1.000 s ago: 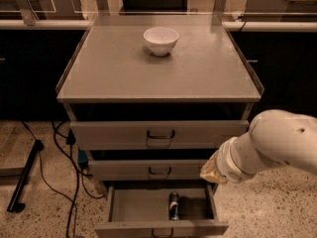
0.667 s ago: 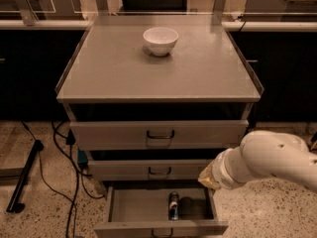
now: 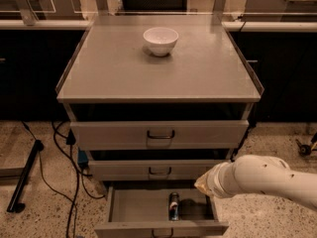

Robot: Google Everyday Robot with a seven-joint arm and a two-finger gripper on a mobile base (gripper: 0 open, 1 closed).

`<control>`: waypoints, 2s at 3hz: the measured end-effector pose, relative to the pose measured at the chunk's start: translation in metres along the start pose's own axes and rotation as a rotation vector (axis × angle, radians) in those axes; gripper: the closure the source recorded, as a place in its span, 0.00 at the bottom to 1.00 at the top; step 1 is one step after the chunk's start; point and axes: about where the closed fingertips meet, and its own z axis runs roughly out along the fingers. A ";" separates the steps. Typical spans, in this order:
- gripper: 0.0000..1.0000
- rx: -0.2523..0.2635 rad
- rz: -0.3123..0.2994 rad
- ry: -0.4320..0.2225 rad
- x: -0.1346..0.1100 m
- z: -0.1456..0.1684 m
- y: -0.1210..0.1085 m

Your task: Pick redbull can from bottom drawer and place on counter

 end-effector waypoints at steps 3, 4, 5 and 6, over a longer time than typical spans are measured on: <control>1.00 0.028 0.157 0.040 0.059 0.082 -0.011; 1.00 0.031 0.250 0.026 0.082 0.134 -0.019; 1.00 0.011 0.318 -0.006 0.103 0.183 -0.019; 1.00 -0.031 0.408 -0.031 0.134 0.240 -0.012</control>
Offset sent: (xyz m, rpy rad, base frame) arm 0.0048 -0.0243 -0.0736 -0.0004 0.0301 -0.1387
